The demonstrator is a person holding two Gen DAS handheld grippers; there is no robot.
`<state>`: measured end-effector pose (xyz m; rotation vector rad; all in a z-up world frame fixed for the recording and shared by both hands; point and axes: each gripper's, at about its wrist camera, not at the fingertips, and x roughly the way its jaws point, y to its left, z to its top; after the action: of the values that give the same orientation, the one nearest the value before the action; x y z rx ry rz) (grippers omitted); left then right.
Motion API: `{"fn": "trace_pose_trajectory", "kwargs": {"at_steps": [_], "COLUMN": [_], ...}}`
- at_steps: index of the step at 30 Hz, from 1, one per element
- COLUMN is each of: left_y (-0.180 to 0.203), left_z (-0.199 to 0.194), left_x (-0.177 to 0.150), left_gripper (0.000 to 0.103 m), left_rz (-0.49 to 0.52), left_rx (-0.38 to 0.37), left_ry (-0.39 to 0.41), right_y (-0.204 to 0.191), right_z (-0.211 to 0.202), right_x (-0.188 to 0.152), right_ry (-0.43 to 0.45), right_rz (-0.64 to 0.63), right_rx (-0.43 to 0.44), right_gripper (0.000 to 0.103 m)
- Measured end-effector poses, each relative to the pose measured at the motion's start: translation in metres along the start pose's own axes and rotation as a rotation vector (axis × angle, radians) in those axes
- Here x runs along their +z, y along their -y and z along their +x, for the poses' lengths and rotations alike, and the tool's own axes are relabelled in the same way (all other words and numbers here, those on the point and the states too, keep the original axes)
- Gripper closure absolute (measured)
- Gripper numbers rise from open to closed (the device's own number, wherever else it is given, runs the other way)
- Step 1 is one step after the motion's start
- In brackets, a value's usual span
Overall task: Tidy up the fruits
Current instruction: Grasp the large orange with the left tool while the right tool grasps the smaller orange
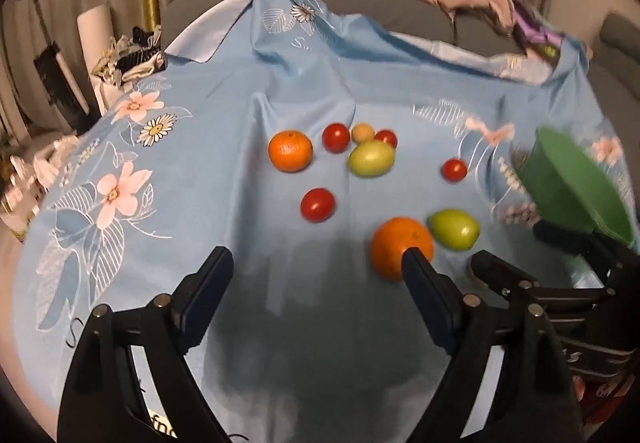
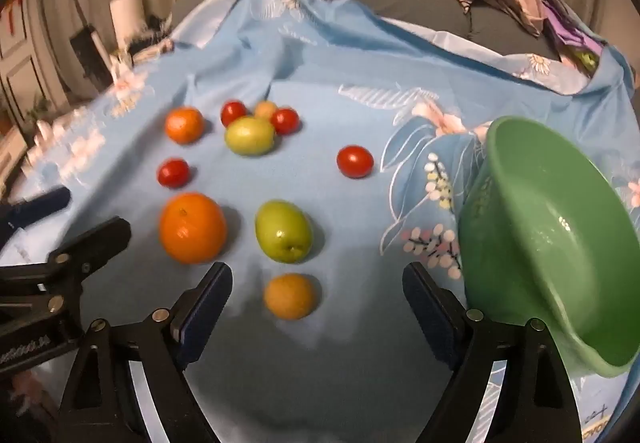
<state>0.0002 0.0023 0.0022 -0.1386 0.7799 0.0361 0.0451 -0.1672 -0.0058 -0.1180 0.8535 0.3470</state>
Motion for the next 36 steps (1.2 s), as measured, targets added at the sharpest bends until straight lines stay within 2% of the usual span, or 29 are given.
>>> {"fn": "trace_pose_trajectory", "kwargs": {"at_steps": [4, 7, 10, 12, 15, 17, 18, 19, 22, 24, 28, 30, 33, 34, 36], "left_y": [-0.012, -0.03, -0.043, -0.039, -0.04, -0.042, -0.042, -0.041, -0.041, -0.043, -0.041, -0.038, -0.041, -0.042, -0.047], "left_z": [-0.007, -0.015, -0.015, 0.0, 0.027, 0.047, 0.058, 0.075, 0.098, 0.107, 0.125, 0.127, 0.132, 0.135, 0.142], "left_x": [0.012, 0.032, 0.063, 0.078, 0.088, 0.088, 0.086, 0.084, 0.088, 0.093, 0.099, 0.1, 0.098, 0.099, 0.096], "left_gripper": [0.023, 0.027, 0.032, 0.034, 0.036, 0.038, 0.039, 0.04, 0.042, 0.042, 0.043, 0.043, 0.043, 0.045, 0.061], "left_rz": [-0.09, -0.189, -0.251, -0.25, -0.261, -0.231, -0.22, -0.223, -0.229, -0.23, -0.234, -0.214, -0.236, -0.242, -0.272], "left_rx": [-0.093, -0.148, -0.128, -0.116, -0.103, -0.083, -0.064, -0.042, -0.001, 0.004, 0.006, 0.003, -0.012, -0.012, -0.001], "left_ry": [-0.007, 0.003, 0.011, 0.007, -0.04, -0.057, -0.101, -0.193, -0.276, -0.285, -0.319, -0.306, -0.304, -0.307, -0.318], "right_y": [0.012, 0.011, 0.003, -0.011, -0.01, -0.013, -0.019, -0.022, -0.034, -0.037, -0.042, -0.047, -0.055, -0.058, -0.065], "right_z": [-0.026, -0.043, -0.047, -0.036, -0.029, -0.017, -0.012, -0.006, 0.009, 0.02, 0.026, 0.028, 0.033, 0.037, 0.036], "right_x": [0.016, 0.038, 0.058, 0.07, 0.065, 0.056, 0.052, 0.051, 0.041, 0.039, 0.036, 0.031, 0.025, 0.026, 0.028], "right_ry": [0.039, 0.066, 0.041, 0.051, 0.048, 0.008, -0.007, -0.04, -0.112, -0.165, -0.182, -0.167, -0.179, -0.187, -0.196], "right_rz": [0.1, 0.124, 0.109, 0.091, 0.129, 0.132, 0.122, 0.117, 0.067, 0.059, 0.048, 0.039, 0.03, 0.025, 0.024], "right_rx": [0.068, 0.115, 0.195, 0.233, 0.289, 0.321, 0.308, 0.295, 0.291, 0.271, 0.268, 0.255, 0.239, 0.234, 0.22], "right_gripper": [0.015, 0.015, 0.016, 0.021, 0.027, 0.032, 0.034, 0.034, 0.034, 0.034, 0.034, 0.034, 0.034, 0.034, 0.043]}}
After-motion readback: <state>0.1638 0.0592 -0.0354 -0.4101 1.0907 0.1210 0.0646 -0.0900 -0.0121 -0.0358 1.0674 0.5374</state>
